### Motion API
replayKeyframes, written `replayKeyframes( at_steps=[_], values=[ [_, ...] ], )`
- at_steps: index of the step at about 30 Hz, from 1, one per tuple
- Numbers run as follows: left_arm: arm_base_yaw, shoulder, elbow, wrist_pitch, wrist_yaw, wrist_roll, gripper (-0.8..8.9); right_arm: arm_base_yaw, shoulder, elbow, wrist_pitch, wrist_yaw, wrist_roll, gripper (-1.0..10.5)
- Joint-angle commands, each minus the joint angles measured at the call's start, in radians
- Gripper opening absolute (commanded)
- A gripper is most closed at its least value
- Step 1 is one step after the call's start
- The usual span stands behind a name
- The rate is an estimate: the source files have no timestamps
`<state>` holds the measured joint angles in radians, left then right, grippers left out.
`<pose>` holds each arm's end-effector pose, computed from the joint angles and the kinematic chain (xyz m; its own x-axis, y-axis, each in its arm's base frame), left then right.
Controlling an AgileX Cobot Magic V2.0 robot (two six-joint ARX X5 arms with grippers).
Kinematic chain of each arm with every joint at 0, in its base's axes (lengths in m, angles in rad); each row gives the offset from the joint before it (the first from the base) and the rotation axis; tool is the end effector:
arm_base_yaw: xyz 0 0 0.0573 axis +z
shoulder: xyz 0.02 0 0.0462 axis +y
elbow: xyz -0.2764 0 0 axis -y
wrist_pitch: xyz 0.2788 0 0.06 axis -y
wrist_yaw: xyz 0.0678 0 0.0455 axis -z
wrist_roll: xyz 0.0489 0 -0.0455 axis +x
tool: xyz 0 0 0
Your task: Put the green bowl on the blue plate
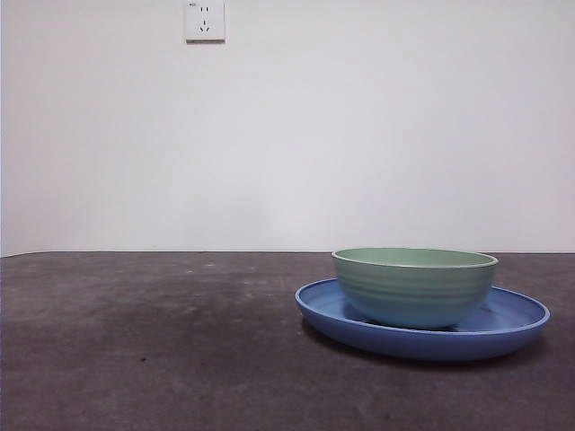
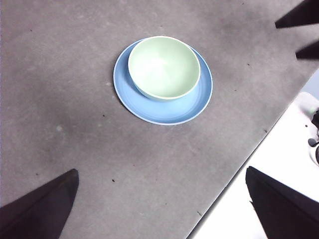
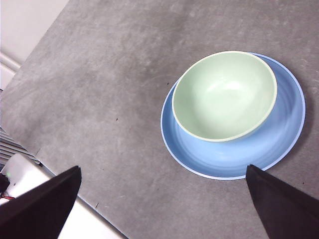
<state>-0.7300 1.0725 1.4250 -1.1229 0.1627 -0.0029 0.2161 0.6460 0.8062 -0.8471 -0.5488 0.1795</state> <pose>0.1528 -0.1474 0.4180 0.4197 -0.5930 -0.6872 0.7432 0.6592 -0.1149 0.1407 0.0570 0.3041 0.5325 0.6510 -0.5410 -0.4571 0.7591 0.4635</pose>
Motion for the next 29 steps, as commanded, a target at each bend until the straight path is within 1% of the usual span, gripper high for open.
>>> replayKeyframes(
  at_steps=[1,8,13,16,25,29],
  values=[
    [-0.009,-0.106,-0.103,0.074,0.002,0.011,5.63,0.005,0.006,0.014,0.008,0.000,-0.005,6.2],
    [-0.009,-0.341,-0.401,0.277,0.002,-0.050,5.63,0.005,0.005,0.014,0.008,0.000,-0.005,6.2],
    [-0.009,-0.400,-0.541,0.346,0.002,-0.102,5.63,0.005,0.006,0.014,0.007,0.000,-0.005,6.2],
    [-0.009,-0.399,-0.566,0.345,0.002,-0.123,5.63,0.005,0.005,0.014,0.007,0.000,-0.005,6.2],
    [-0.009,-0.396,-0.567,0.354,0.002,-0.122,5.63,0.005,0.006,0.014,0.007,0.000,-0.002,6.2],
    [-0.009,-0.396,-0.567,0.353,0.002,-0.122,5.63,0.005,0.006,0.014,0.006,0.005,0.034,6.2]
  ],
)
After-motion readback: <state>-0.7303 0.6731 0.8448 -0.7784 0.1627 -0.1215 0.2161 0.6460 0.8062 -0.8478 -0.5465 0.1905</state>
